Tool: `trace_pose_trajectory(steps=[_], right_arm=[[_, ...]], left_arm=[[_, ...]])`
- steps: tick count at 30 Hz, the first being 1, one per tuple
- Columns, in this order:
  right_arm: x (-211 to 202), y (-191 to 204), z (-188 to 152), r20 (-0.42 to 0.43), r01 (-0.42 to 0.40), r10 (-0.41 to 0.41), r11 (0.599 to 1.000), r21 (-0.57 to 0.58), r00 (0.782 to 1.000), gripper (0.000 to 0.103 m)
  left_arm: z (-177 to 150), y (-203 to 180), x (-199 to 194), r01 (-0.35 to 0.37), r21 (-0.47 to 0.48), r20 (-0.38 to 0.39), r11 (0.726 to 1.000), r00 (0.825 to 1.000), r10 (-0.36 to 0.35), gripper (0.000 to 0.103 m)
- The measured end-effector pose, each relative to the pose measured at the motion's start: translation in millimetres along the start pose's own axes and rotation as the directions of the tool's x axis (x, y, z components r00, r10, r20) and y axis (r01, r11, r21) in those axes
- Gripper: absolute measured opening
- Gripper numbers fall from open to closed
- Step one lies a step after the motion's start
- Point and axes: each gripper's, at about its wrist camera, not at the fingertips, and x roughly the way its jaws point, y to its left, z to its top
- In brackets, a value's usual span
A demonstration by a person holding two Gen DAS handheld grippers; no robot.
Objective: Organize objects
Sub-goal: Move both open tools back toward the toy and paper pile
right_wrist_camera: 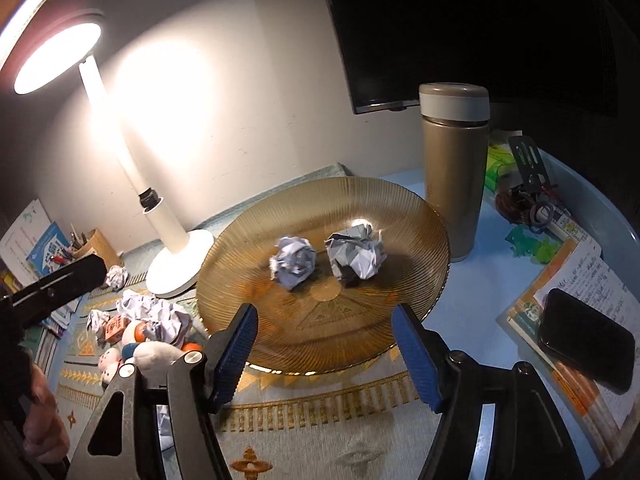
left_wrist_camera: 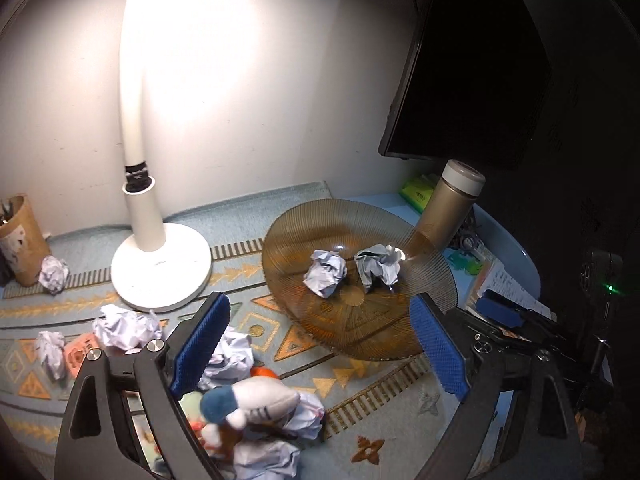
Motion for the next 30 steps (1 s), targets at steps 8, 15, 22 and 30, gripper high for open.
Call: trace_pose_trajectory(steps=[8, 15, 22, 30], right_arm=[[1, 66, -59, -0.014, -0.12, 0.119, 0.988, -0.099, 0.993, 0.069], [50, 90, -105, -0.102, -0.073, 0.057, 0.985, -0.158, 0.993, 0.069], [61, 85, -107, -0.143, -0.039, 0.018, 0.988, -0.15, 0.99, 0.069], [69, 85, -108, -0.181, -0.005, -0.024, 0.988, -0.157, 0.983, 0.07]], left_arm=[[-72, 68, -100, -0.303, -0.158, 0.114, 0.94, 0.94, 0.323, 0.102], [-154, 145, -82, -0.435, -0.283, 0.008, 0.855, 0.89, 0.456, 0.102], [-177, 165, -65, -0.45, -0.311, -0.029, 0.837, 0.885, 0.465, 0.102], [-181, 163, -67, -0.435, -0.313, -0.03, 0.844, 0.893, 0.449, 0.102]])
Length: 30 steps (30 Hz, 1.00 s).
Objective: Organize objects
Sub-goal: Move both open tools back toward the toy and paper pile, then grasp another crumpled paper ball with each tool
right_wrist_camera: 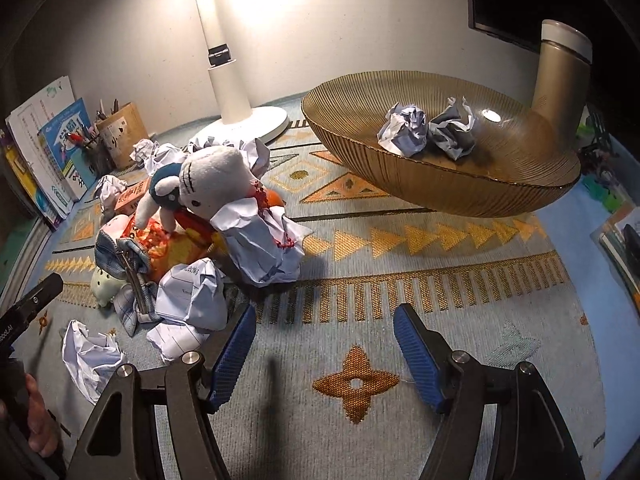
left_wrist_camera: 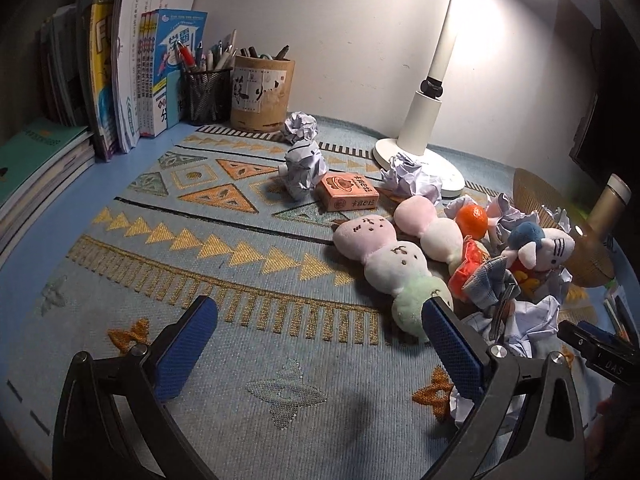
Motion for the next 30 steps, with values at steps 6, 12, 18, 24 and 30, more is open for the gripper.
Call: trace_pose_trajectory(steps=[6, 12, 18, 24, 30], right_arm=[[-4, 4, -3, -0.019, 0.019, -0.019, 1.0, -0.011, 1.0, 0.07], [-9, 6, -6, -0.059, -0.01, 0.01, 1.0, 0.001, 0.998, 0.076], [-15, -4, -8, -0.066, 0.006, -0.004, 0.999, 0.039, 0.998, 0.084], [-17, -1, -1, -0.062, -0.084, 0.087, 0.995, 0.058, 0.994, 0.084], [-17, 18, 8, -0.049, -0.161, 0.162, 0.987, 0.03, 0.986, 0.084]], left_arm=[[-1, -6, -1, -0.004, 0.037, 0.009, 0.999, 1.0, 0.004, 0.102], [-2, -8, -2, 0.008, 0.048, 0.007, 0.999, 1.0, -0.008, 0.102], [-2, -8, -3, 0.028, 0.046, 0.008, 0.999, 1.0, -0.028, 0.102], [-2, -9, -5, 0.067, 0.056, -0.001, 0.996, 0.998, -0.067, 0.102], [-18, -24, -18, 0.161, 0.129, -0.069, 0.978, 0.986, -0.154, 0.102]])
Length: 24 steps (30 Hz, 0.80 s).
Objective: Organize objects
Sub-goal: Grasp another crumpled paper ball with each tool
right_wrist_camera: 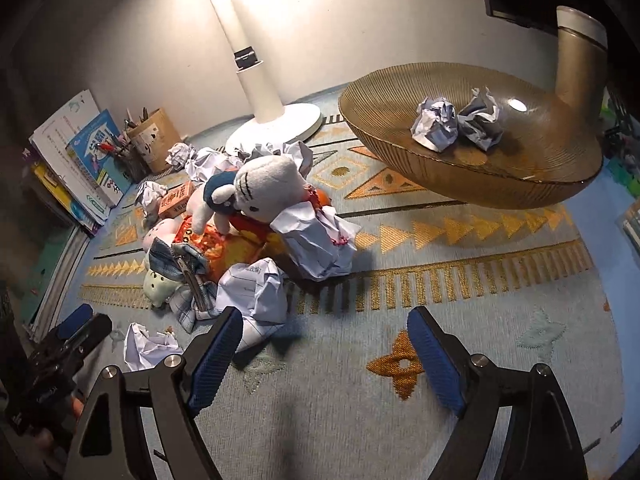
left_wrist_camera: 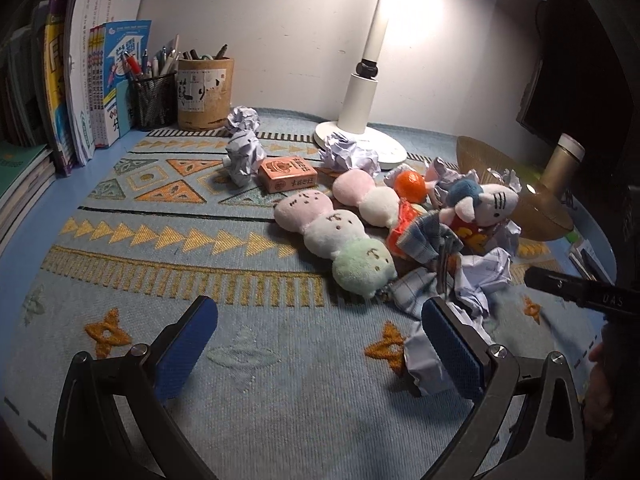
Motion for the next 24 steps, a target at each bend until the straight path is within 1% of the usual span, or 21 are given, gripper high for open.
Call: trace_pose_trajectory(steps=[1, 2, 4, 6, 8, 11, 13, 15, 18, 19, 20, 21, 22, 24], right_arm=[[2, 4, 1, -0.005, -0.013, 0.013, 1.0, -0.012, 1.0, 0.081], [3, 10, 2, -0.01, -0.029, 0.029, 0.999, -0.027, 1.0, 0.076], [6, 20, 4, -0.015, -0.049, 0.049, 0.997, -0.055, 0.999, 0.073], [11, 27, 7, -0.012, -0.04, 0.039, 0.996, -0.08, 0.999, 0.072], [19, 31, 8, -0.028, -0.039, 0.037, 0.994, -0.098, 0.999, 0.07], [31, 32, 12, -0.064, -0.078, 0.073, 0.994, -0.08, 0.995, 0.069], [39, 32, 14, -0.082, -0.1, 0.095, 0.993, -0.062, 0.992, 0.066], [46, 32, 15, -0.098, -0.098, 0.092, 0.993, -0.06, 0.991, 0.061], [52, 29, 12, -0.121, -0.106, 0.099, 0.993, -0.049, 0.988, 0.047], [51, 28, 10, -0.122, -0.114, 0.107, 0.992, -0.045, 0.987, 0.036], [49, 27, 9, -0.122, -0.119, 0.113, 0.992, -0.048, 0.986, 0.029], [47, 26, 7, -0.119, -0.122, 0.115, 0.991, -0.053, 0.986, 0.027], [43, 25, 6, -0.113, -0.121, 0.114, 0.991, -0.056, 0.987, 0.026], [32, 22, 1, -0.102, -0.121, 0.115, 0.991, -0.055, 0.988, 0.026]], left_arm=[[-4, -7, 0, 0.023, 0.02, -0.019, 1.0, 1.0, -0.023, 0.102], [-8, -14, 0, 0.049, 0.034, -0.037, 0.998, 0.998, -0.047, 0.102], [-16, -27, 0, 0.084, 0.045, -0.066, 0.995, 0.995, -0.081, 0.102], [-21, -36, -1, 0.12, 0.036, -0.09, 0.992, 0.989, -0.117, 0.102], [-24, -41, -1, 0.137, 0.026, -0.1, 0.99, 0.986, -0.133, 0.102], [-27, -47, 0, 0.157, 0.022, -0.106, 0.987, 0.982, -0.154, 0.102], [-28, -54, 4, 0.169, 0.033, -0.116, 0.985, 0.98, -0.164, 0.102], [-27, -61, 9, 0.171, 0.049, -0.126, 0.984, 0.978, -0.164, 0.102], [-27, -70, 17, 0.158, 0.061, -0.137, 0.986, 0.979, -0.149, 0.102], [-27, -71, 20, 0.156, 0.059, -0.149, 0.986, 0.978, -0.146, 0.101], [-26, -71, 23, 0.155, 0.054, -0.158, 0.987, 0.977, -0.144, 0.099], [-27, -70, 25, 0.154, 0.044, -0.159, 0.987, 0.976, -0.145, 0.097], [-27, -68, 25, 0.154, 0.036, -0.157, 0.987, 0.977, -0.146, 0.089], [-26, -67, 26, 0.127, 0.053, -0.148, 0.99, 0.982, -0.118, 0.074]])
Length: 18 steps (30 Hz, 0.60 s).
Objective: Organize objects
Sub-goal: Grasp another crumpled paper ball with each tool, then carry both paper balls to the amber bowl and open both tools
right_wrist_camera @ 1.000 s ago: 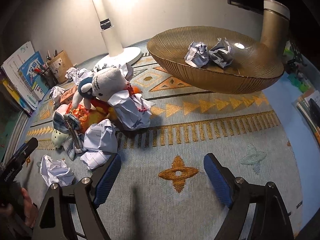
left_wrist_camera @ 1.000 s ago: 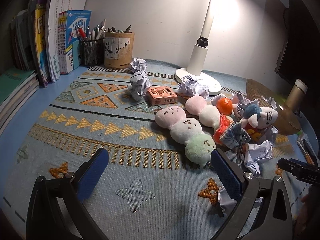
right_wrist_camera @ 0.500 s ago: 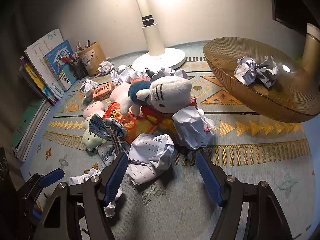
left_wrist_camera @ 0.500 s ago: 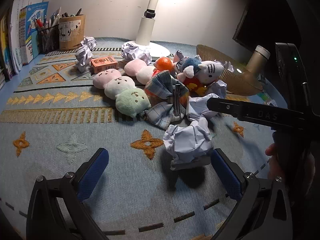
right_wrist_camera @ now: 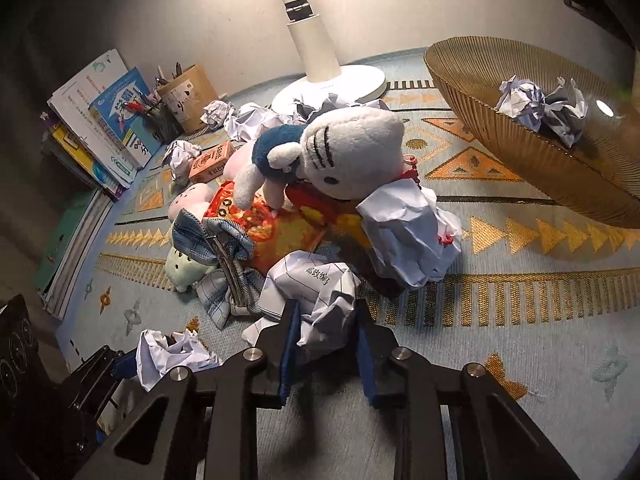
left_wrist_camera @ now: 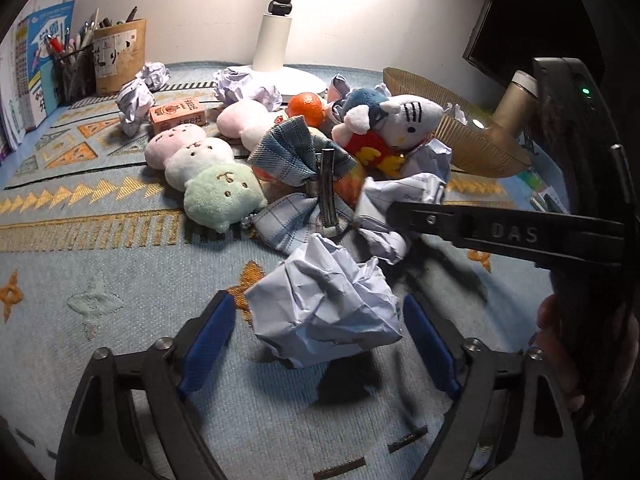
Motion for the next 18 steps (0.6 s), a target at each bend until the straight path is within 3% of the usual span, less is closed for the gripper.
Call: trace_pose_trajectory(steps=[1, 5, 7, 12, 13, 15, 16, 18], right_arm=[[-7, -2, -4, 0.01, 0.004, -0.004, 1.0, 0.007, 1.0, 0.026], [-36, -15, -22, 0.038, 0.065, -0.067, 0.996, 0.053, 0.997, 0.026], [-44, -25, -29, 0.044, 0.067, -0.072, 0.993, 0.099, 0.996, 0.026], [-39, -31, -41, -0.02, 0.077, -0.075, 0.992, 0.103, 0.997, 0.027], [-41, -32, -45, -0.027, 0.066, -0.064, 0.994, 0.091, 0.998, 0.03], [-46, -33, -50, -0.021, 0.083, -0.082, 0.995, 0.062, 0.996, 0.047], [-51, -35, -51, -0.005, 0.101, -0.101, 0.994, 0.049, 0.995, 0.061], [-58, -36, -50, 0.025, 0.116, -0.116, 0.993, 0.015, 0.993, 0.064]], left_arm=[[1, 1, -1, 0.0, 0.005, 0.001, 1.0, 1.0, 0.0, 0.06], [3, 12, -9, 0.05, -0.047, 0.018, 0.998, 0.999, -0.049, 0.06], [7, 13, -13, 0.036, -0.041, 0.042, 0.999, 0.999, -0.034, 0.06], [21, 13, -14, 0.028, -0.023, 0.08, 0.999, 0.996, -0.026, 0.06], [22, 14, -12, 0.026, -0.017, 0.086, 1.0, 0.996, -0.024, 0.06], [21, 16, -10, 0.022, -0.015, 0.082, 1.0, 0.996, -0.021, 0.06], [19, 17, -8, 0.03, -0.02, 0.078, 0.999, 0.997, -0.028, 0.06], [18, 20, -2, 0.044, -0.041, 0.047, 0.998, 0.998, -0.042, 0.06]])
